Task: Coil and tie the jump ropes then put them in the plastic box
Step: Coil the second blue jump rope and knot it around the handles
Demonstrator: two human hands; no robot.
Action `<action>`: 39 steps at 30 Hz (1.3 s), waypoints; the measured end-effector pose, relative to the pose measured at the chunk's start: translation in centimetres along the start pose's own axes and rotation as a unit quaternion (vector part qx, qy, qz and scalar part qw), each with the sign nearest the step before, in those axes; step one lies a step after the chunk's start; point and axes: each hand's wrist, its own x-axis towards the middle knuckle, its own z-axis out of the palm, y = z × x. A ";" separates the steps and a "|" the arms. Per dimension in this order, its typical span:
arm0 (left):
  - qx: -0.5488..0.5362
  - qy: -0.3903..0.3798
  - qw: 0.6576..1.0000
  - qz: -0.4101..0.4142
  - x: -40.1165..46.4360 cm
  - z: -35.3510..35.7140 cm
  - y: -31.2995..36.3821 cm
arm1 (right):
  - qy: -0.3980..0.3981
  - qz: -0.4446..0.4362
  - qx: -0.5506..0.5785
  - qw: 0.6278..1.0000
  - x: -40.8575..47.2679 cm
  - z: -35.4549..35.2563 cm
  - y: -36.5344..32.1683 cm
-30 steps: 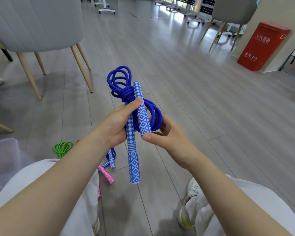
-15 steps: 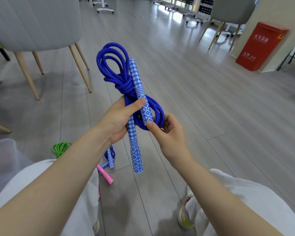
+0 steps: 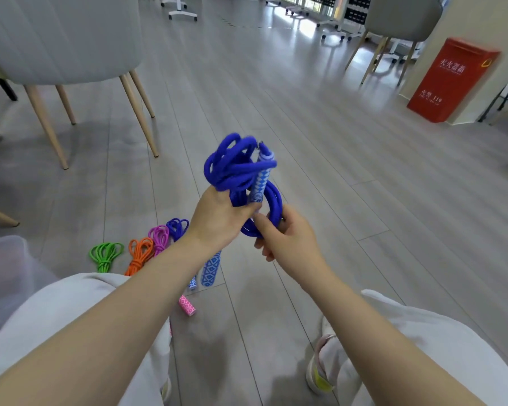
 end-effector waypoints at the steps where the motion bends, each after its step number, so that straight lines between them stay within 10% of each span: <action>1: -0.012 -0.003 1.000 -0.021 0.1 0.0 0.0 | -0.004 -0.004 -0.008 1.000 0.0 -0.4 -0.1; 5: -0.224 -0.068 0.967 -0.097 0.3 -0.7 0.6 | 0.071 -0.022 -0.012 0.997 1.4 -2.6 0.3; 9: -0.291 -0.118 0.942 -0.122 0.2 -0.3 0.7 | -0.143 0.069 0.131 0.979 1.0 -2.6 0.0; 12: -0.284 -0.122 0.943 -0.124 0.3 -0.5 0.6 | -0.146 0.059 0.159 0.975 0.6 -2.0 -0.7; 15: -0.439 -0.151 0.869 -0.174 0.4 -1.4 1.2 | -0.154 0.013 0.124 0.980 0.9 -2.4 -0.8; 19: -0.582 0.022 0.785 -0.211 1.8 -3.2 0.8 | -0.253 0.022 0.071 0.964 0.7 -3.5 -0.8; 27: -0.506 0.194 0.814 -0.210 4.0 -7.0 -1.4 | -0.170 0.027 -0.204 0.964 0.6 -3.5 1.5; 39: -0.469 0.322 0.801 -0.188 3.1 -9.5 -2.7 | -0.125 0.006 -0.321 0.939 0.7 -3.4 4.6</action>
